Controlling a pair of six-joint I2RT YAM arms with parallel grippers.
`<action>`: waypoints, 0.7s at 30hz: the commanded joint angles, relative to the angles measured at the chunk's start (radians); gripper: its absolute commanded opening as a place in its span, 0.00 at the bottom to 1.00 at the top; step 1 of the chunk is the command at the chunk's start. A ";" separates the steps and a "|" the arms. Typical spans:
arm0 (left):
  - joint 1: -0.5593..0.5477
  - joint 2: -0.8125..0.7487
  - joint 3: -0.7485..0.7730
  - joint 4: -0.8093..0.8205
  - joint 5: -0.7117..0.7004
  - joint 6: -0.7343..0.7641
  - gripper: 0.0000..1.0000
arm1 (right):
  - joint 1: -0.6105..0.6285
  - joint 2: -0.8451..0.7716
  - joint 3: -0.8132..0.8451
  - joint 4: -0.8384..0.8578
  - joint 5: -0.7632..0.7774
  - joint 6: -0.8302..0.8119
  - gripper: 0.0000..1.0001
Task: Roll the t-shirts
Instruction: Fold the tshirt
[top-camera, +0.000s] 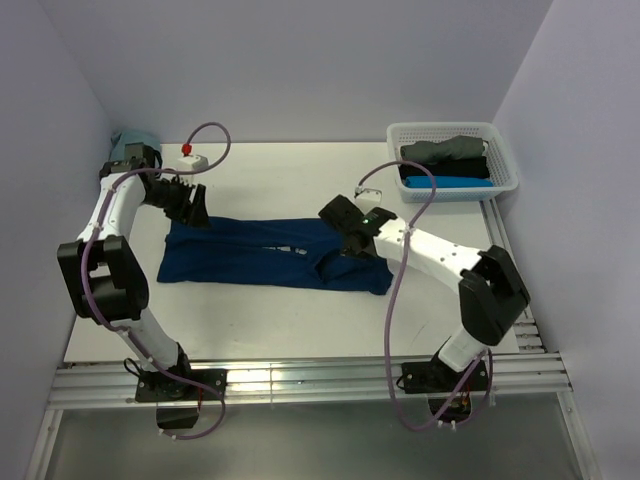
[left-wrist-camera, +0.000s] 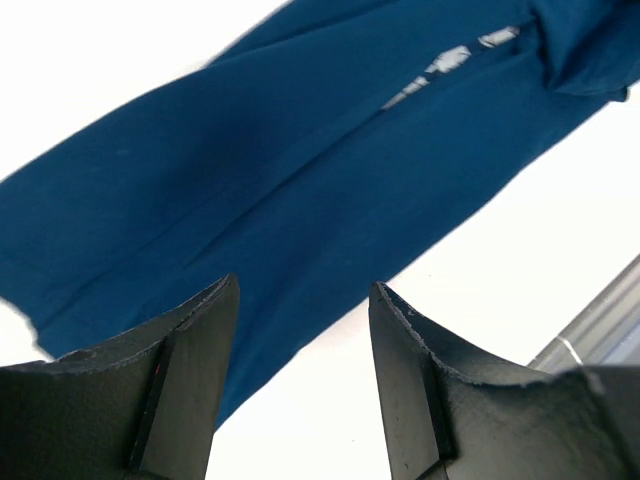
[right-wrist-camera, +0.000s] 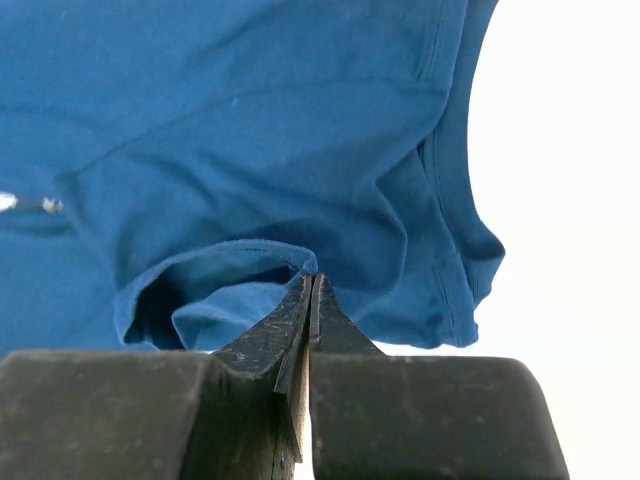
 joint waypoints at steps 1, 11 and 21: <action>-0.028 -0.043 -0.017 -0.026 0.055 -0.001 0.60 | 0.037 -0.085 -0.064 0.035 0.012 0.047 0.00; -0.074 -0.039 -0.041 -0.032 0.043 -0.001 0.60 | 0.105 -0.169 -0.285 0.074 -0.014 0.159 0.00; -0.083 -0.022 -0.037 -0.038 0.023 0.003 0.60 | 0.125 -0.259 -0.326 0.080 0.016 0.202 0.50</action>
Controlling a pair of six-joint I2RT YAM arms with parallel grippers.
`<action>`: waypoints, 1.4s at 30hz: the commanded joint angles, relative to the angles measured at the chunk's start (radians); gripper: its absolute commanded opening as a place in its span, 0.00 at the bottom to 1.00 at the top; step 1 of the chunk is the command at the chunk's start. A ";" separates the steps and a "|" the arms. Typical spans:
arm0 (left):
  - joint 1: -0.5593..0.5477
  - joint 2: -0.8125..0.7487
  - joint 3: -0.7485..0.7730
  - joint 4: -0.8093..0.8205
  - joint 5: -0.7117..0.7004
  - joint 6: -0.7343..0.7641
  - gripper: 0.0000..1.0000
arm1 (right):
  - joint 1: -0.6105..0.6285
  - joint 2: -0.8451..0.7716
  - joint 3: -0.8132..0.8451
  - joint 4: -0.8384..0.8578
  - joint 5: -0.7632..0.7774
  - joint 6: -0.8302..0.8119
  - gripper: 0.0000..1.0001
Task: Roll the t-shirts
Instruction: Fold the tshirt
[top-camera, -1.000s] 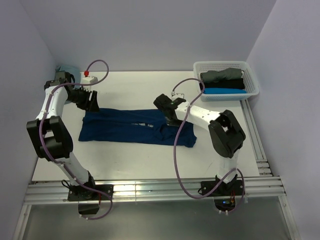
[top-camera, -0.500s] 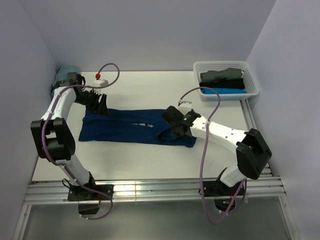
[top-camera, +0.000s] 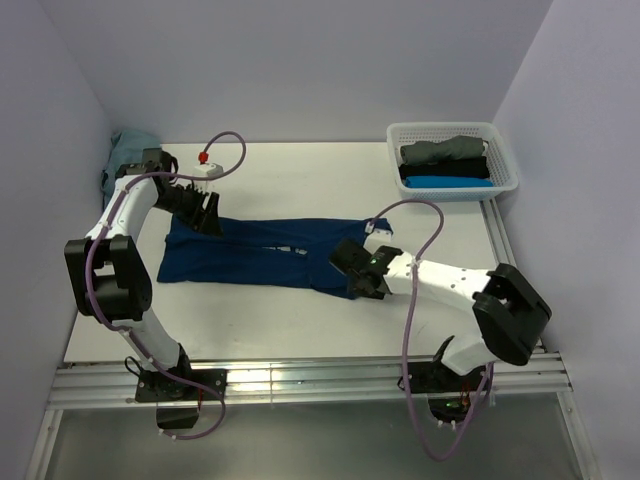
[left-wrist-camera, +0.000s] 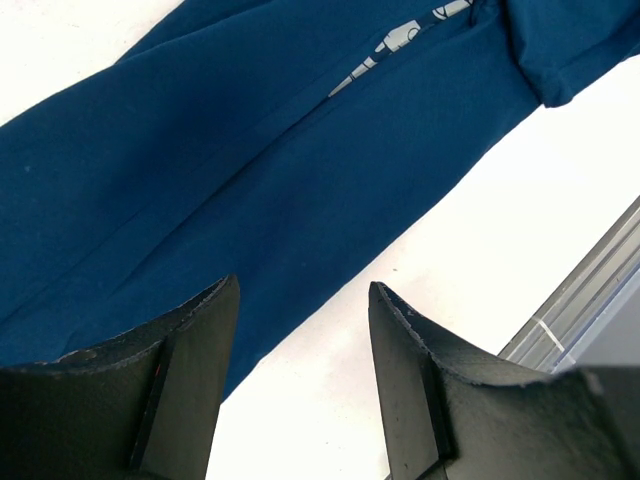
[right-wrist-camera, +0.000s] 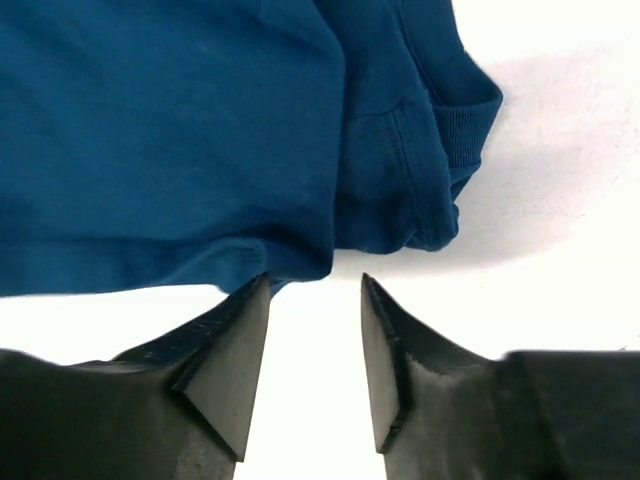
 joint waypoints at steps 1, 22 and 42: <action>-0.004 -0.020 0.018 -0.017 0.009 0.001 0.60 | -0.004 -0.115 0.037 0.015 0.057 0.001 0.52; 0.014 -0.004 0.003 0.051 -0.139 -0.036 0.59 | -0.513 0.259 0.274 0.328 -0.177 -0.312 0.45; 0.056 0.045 -0.034 0.089 -0.181 -0.044 0.58 | -0.570 0.345 0.358 0.384 -0.197 -0.338 0.02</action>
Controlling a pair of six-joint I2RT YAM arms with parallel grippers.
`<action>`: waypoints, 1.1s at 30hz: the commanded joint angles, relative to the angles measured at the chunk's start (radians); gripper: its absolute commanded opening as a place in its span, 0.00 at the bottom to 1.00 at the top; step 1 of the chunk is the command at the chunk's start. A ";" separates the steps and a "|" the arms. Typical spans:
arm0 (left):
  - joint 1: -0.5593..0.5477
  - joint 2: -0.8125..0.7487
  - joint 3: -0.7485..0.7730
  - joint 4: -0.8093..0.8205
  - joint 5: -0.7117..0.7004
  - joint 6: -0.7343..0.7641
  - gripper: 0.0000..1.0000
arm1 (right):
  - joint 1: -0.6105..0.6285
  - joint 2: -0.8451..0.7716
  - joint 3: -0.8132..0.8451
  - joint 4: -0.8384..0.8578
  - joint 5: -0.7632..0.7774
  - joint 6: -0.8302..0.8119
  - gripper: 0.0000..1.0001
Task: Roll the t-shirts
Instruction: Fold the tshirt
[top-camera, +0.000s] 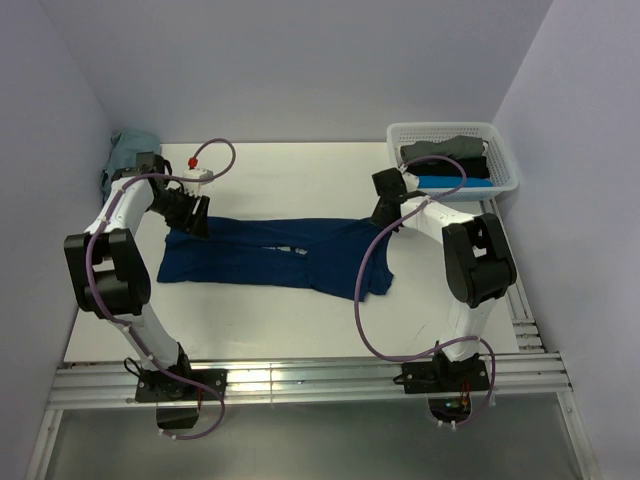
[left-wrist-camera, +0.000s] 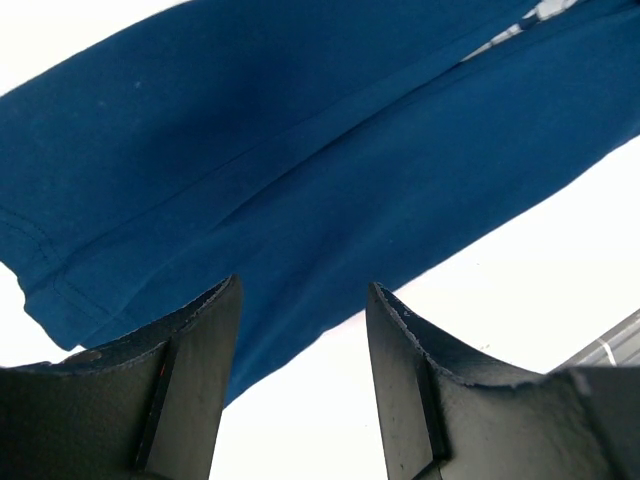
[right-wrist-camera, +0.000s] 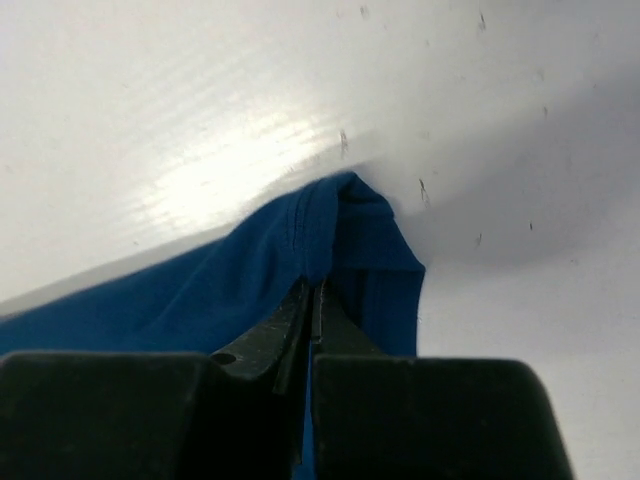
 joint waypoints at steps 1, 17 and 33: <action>0.013 0.014 -0.014 0.026 -0.015 0.001 0.58 | -0.021 -0.026 0.068 0.011 0.025 -0.012 0.01; 0.058 0.072 -0.021 0.049 -0.035 0.007 0.58 | -0.070 0.084 0.208 -0.035 0.000 -0.023 0.13; 0.136 0.091 0.098 0.234 -0.240 -0.168 0.57 | 0.008 -0.250 -0.065 -0.043 -0.003 0.022 0.57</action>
